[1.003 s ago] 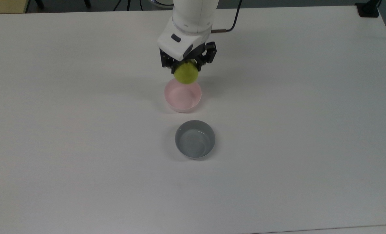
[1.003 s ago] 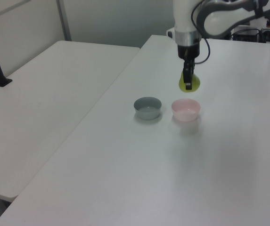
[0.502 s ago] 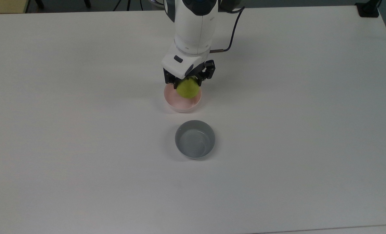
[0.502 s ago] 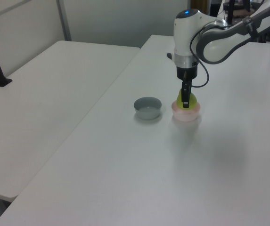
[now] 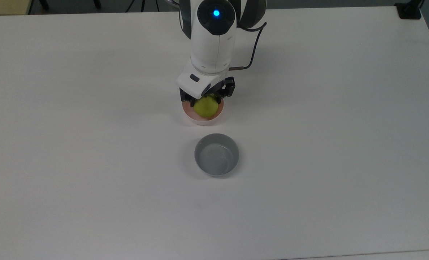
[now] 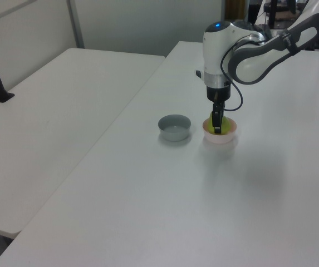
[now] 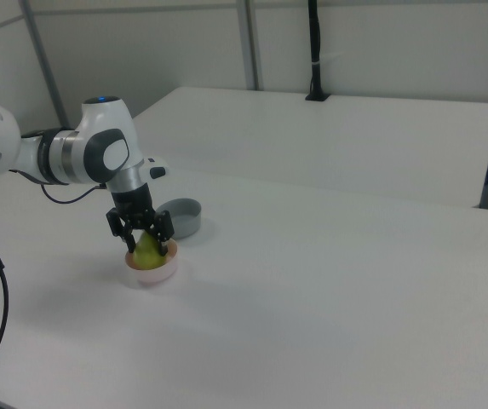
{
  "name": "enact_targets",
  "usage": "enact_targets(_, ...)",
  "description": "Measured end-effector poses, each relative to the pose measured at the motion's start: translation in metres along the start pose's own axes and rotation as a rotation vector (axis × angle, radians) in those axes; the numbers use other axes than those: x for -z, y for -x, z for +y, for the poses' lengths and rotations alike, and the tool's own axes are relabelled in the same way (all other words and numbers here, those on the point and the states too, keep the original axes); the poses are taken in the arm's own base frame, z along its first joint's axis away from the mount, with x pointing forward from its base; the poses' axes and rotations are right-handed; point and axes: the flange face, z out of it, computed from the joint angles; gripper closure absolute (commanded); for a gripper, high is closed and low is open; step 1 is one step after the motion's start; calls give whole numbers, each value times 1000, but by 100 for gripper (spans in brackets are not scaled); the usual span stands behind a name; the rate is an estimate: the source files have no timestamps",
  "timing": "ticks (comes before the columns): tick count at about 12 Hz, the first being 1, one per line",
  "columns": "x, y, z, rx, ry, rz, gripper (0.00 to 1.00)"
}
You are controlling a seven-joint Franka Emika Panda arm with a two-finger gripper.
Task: Place the pear in the bowl
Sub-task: 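Open the gripper to release the pear and raise it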
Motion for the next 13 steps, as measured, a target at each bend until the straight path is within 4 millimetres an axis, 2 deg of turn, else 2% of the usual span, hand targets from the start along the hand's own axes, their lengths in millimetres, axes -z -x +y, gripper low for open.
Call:
enact_targets(4, 1, -1, 0, -1, 0, 3, 0)
enact_targets(6, 18, -7, 4, -12, 1, 33, 0)
enact_targets(8, 53, -8, 11, -43, 5, 27, 0)
enact_targets(10, 97, -3, 20, -69, 8, 19, 0)
enact_targets(13, 160, 19, 57, -131, 8, 40, 0)
